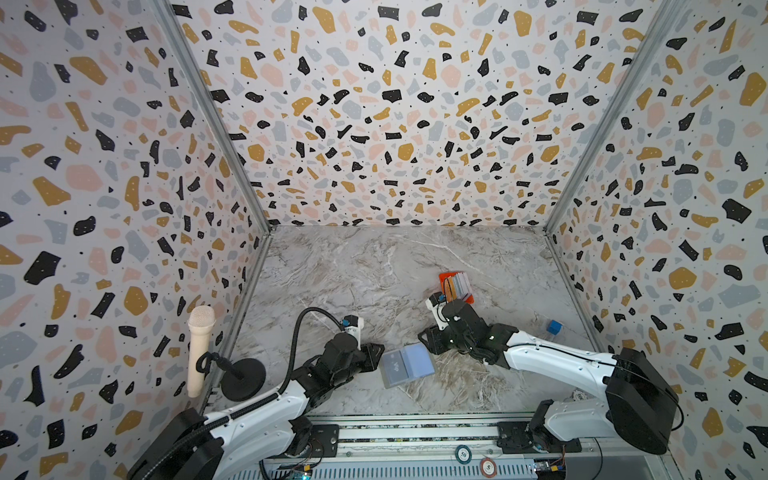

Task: Put the credit cards into the card holder

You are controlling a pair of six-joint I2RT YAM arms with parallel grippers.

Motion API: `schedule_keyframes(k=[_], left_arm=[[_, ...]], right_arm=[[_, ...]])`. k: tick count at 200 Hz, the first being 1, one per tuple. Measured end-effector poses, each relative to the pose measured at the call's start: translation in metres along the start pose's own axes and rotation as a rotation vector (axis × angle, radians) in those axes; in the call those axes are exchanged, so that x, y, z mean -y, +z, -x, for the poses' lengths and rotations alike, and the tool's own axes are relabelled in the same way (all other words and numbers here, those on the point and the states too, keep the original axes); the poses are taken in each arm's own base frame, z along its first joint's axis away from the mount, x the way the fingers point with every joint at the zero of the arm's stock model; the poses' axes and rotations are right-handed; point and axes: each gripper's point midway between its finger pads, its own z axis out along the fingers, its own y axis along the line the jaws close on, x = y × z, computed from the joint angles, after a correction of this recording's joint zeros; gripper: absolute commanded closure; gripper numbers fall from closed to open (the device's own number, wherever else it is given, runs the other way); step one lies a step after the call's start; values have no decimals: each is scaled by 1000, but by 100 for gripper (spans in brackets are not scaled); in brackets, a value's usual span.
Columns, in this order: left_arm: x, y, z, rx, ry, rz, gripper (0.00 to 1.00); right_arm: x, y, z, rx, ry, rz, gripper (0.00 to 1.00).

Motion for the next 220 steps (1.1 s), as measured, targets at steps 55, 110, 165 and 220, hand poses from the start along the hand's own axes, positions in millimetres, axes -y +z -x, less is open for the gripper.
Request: schedule_keyframes(k=[55, 110, 165, 220], left_arm=[[-10, 17, -38, -99, 3, -16, 63], [4, 35, -36, -112, 9, -56, 70], [18, 49, -26, -125, 37, -69, 71], [43, 29, -1, -46, 83, -129, 66]], right_arm=[[1, -2, 0, 5, 1, -3, 52], [3, -8, -3, 15, 9, -4, 51], [12, -11, -6, 16, 31, -24, 50], [52, -19, 31, 66, 93, -115, 39]])
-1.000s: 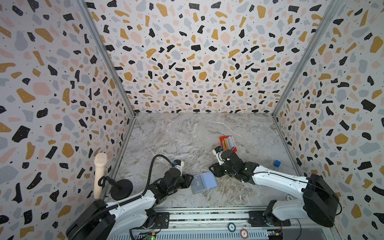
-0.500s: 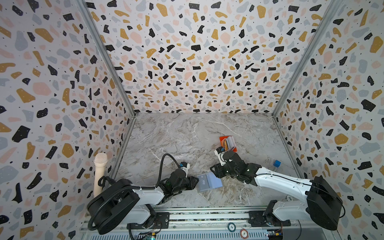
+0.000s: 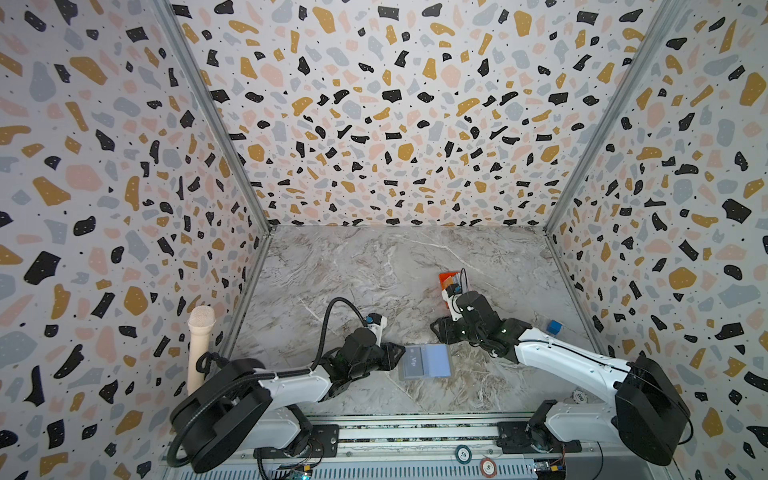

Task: Put the credit cards into the card holder

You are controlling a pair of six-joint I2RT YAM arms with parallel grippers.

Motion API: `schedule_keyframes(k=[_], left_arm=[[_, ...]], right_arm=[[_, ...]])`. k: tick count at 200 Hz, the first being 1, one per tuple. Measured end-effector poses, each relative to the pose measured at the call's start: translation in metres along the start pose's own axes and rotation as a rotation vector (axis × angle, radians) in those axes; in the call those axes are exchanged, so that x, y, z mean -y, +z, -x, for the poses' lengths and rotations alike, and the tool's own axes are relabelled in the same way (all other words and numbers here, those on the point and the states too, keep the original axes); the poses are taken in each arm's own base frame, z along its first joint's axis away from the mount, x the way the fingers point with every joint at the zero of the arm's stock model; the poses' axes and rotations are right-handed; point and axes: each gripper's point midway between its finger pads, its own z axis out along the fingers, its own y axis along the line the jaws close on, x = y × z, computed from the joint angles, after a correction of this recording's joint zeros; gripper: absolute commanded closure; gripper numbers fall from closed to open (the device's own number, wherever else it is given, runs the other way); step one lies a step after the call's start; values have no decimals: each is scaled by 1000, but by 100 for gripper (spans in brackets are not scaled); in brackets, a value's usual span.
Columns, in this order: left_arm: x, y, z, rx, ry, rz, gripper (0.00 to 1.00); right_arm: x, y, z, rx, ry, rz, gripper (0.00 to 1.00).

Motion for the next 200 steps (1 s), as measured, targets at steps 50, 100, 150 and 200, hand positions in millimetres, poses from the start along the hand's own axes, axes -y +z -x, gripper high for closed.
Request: schedule_keyframes(k=[50, 100, 150, 200], left_arm=[[13, -26, 15, 88, 28, -40, 63], [-8, -34, -9, 52, 13, -3, 62], [-18, -35, -16, 47, 9, 17, 62], [-27, -34, -24, 32, 2, 39, 62]], right_arm=[[52, 16, 73, 70, 32, -156, 31], [114, 58, 95, -8, 32, -326, 4], [147, 78, 93, -94, 10, -401, 3], [151, 93, 92, -152, -27, -400, 3]])
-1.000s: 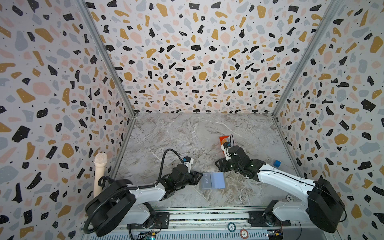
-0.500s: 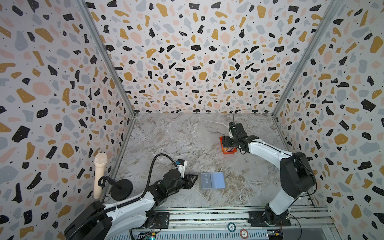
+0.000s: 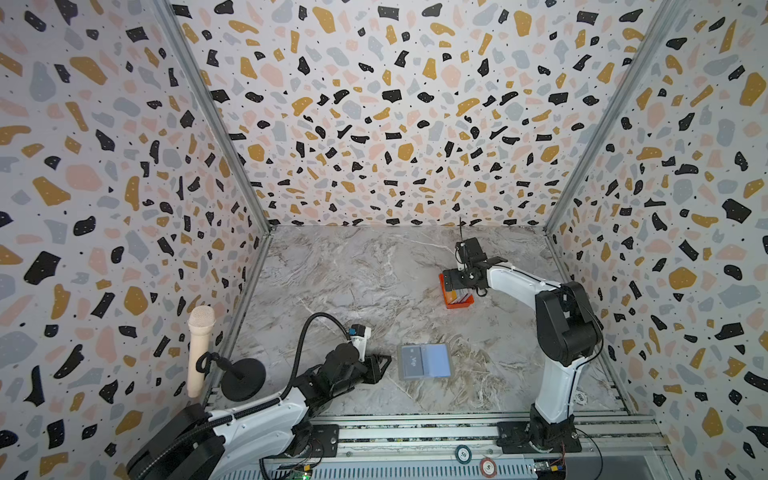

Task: Put the credit cards into the card holder

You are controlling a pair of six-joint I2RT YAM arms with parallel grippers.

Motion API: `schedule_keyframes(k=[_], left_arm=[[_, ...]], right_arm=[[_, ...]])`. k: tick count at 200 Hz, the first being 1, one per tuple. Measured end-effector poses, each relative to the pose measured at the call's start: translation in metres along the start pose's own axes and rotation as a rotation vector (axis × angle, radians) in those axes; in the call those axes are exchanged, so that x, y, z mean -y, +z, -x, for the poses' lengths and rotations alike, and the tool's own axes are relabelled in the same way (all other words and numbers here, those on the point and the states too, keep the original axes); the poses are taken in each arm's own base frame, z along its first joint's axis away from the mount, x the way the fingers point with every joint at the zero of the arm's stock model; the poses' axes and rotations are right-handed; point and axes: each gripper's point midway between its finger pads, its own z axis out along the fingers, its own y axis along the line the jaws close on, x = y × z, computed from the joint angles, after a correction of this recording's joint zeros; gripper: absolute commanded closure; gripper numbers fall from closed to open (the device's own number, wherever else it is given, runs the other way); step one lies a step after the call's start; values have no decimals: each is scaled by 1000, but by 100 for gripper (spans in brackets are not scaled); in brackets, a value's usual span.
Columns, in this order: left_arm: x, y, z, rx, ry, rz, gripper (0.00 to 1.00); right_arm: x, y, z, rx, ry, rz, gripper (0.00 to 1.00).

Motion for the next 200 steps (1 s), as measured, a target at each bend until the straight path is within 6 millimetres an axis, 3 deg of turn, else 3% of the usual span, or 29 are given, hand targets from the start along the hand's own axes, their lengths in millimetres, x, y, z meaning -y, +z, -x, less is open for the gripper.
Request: schedule_keyframes(k=[48, 92, 149, 200], left_arm=[[-1, 0, 0, -1, 0, 2, 62], [-2, 0, -2, -3, -1, 5, 62], [-2, 1, -2, -2, -9, 3, 62], [-3, 1, -3, -2, -15, 3, 62]], right_arm=[[1, 20, -22, -87, -26, -11, 9], [2, 28, -29, -111, -37, -19, 14], [8, 27, -26, -102, -45, -62, 10], [26, 21, -20, -102, -46, -151, 9]])
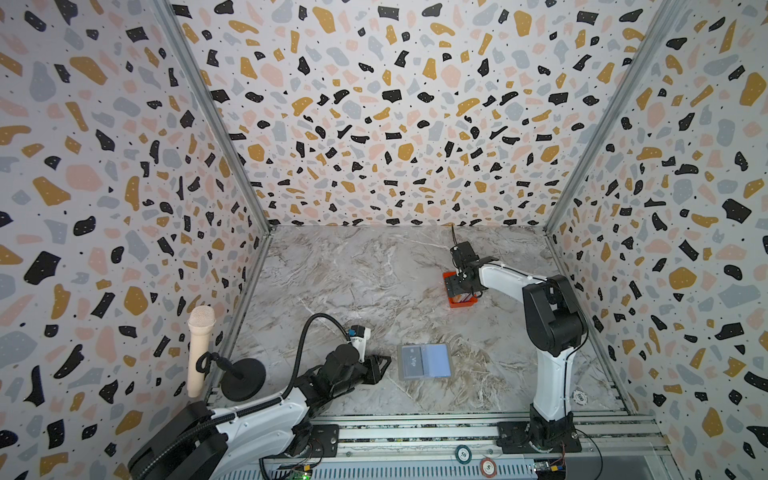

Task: Put the credit cards into the card holder

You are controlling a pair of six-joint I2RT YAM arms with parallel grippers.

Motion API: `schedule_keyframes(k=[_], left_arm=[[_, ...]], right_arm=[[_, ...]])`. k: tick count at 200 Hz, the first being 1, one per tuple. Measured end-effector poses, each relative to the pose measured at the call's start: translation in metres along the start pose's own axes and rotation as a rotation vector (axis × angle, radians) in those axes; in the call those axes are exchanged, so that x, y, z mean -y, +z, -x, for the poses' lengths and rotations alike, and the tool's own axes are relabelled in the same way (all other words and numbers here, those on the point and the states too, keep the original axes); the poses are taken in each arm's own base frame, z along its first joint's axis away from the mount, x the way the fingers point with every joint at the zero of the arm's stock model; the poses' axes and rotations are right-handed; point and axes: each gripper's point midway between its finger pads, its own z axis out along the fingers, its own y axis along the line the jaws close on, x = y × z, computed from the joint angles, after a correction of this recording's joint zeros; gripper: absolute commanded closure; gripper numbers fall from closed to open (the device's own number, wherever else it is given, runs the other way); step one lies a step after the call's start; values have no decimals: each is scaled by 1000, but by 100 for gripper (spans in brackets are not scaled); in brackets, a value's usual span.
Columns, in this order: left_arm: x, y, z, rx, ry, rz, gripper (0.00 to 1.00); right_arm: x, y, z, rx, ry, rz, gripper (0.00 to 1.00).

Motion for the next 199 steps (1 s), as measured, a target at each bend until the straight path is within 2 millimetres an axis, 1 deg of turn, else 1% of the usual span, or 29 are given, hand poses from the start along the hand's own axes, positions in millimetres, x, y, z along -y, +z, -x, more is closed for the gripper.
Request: schedule_keyframes(k=[50, 69, 96, 137, 169, 199], left_arm=[[-2, 0, -2, -1, -1, 1, 61], [-5, 0, -4, -4, -3, 9, 61], [-4, 0, -3, 2, -2, 5, 61], [-4, 0, -1, 7, -3, 2, 61], [-6, 0, -3, 9, -5, 7, 61], [-7, -1, -3, 9, -6, 8, 61]], right_arm=[[18, -8, 4, 3, 20, -42, 9], [27, -14, 6, 7, 35, -54, 10], [37, -20, 8, 15, 49, -70, 13], [38, -21, 7, 10, 50, -74, 20], [38, -21, 7, 9, 49, -73, 23], [38, -23, 6, 9, 47, -73, 27]])
